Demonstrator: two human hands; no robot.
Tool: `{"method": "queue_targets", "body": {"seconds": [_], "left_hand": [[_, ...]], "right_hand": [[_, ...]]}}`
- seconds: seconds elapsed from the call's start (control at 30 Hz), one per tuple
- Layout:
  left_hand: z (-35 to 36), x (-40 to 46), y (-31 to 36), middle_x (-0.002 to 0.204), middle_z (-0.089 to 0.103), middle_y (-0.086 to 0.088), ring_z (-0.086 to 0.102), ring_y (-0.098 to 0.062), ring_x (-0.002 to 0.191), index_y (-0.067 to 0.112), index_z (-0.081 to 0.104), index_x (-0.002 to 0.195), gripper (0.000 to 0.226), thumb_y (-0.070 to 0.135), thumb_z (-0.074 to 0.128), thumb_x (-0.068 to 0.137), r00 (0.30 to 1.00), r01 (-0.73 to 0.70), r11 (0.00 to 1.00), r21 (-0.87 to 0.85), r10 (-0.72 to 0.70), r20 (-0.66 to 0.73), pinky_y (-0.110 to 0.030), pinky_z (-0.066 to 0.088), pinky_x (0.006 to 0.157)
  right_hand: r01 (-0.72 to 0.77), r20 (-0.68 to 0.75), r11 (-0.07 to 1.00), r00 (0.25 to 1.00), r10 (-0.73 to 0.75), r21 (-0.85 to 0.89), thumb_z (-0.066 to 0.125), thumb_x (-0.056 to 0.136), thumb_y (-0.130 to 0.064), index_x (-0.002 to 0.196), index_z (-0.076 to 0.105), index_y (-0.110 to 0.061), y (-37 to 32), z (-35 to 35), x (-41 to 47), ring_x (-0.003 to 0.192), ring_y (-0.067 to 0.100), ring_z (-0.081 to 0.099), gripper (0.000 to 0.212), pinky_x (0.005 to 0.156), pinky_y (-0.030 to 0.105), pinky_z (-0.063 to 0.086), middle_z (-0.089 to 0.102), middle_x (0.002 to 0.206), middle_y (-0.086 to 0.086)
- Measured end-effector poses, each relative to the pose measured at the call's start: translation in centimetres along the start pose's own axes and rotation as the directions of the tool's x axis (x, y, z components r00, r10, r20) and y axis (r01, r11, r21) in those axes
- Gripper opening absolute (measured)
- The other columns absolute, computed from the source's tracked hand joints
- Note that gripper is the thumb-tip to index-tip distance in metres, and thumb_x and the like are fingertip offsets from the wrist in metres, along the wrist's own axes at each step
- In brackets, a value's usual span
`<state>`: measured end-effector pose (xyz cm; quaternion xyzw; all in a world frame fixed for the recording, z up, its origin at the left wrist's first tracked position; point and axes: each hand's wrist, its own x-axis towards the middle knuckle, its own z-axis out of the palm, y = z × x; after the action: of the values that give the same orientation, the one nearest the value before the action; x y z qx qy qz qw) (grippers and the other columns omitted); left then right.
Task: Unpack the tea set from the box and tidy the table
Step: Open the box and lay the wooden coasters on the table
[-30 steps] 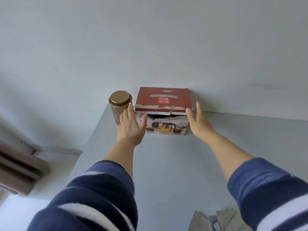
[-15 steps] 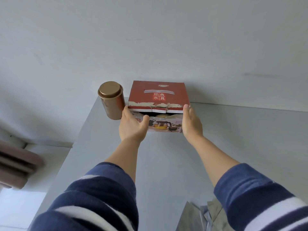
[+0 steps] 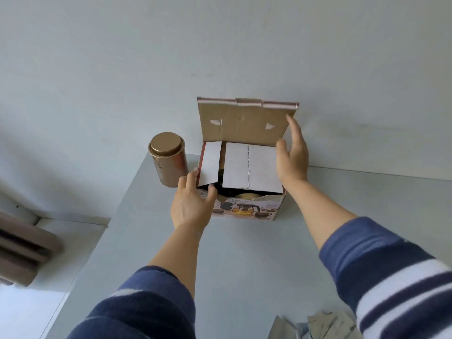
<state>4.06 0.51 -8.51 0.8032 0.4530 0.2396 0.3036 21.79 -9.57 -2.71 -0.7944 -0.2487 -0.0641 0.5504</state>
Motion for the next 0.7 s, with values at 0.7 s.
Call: {"method": "queue_targets", "body": {"seconds": [0.7], "left_hand": [[-1.2, 0.7, 0.0, 0.140, 0.044, 0.006, 0.050, -0.015, 0.093, 0.036, 0.032, 0.142, 0.046, 0.044, 0.039, 0.097, 0.979, 0.192, 0.952, -0.240, -0.204, -0.026, -0.031, 0.041, 0.077]], "right_hand": [[0.314, 0.621, 0.762, 0.771, 0.143, -0.566, 0.060, 0.078, -0.063, 0.150, 0.012, -0.039, 0.9, 1.0, -3.5, 0.149, 0.026, -0.007, 0.090, 0.115, 0.060, 0.014, 0.000, 0.162, -0.003]]}}
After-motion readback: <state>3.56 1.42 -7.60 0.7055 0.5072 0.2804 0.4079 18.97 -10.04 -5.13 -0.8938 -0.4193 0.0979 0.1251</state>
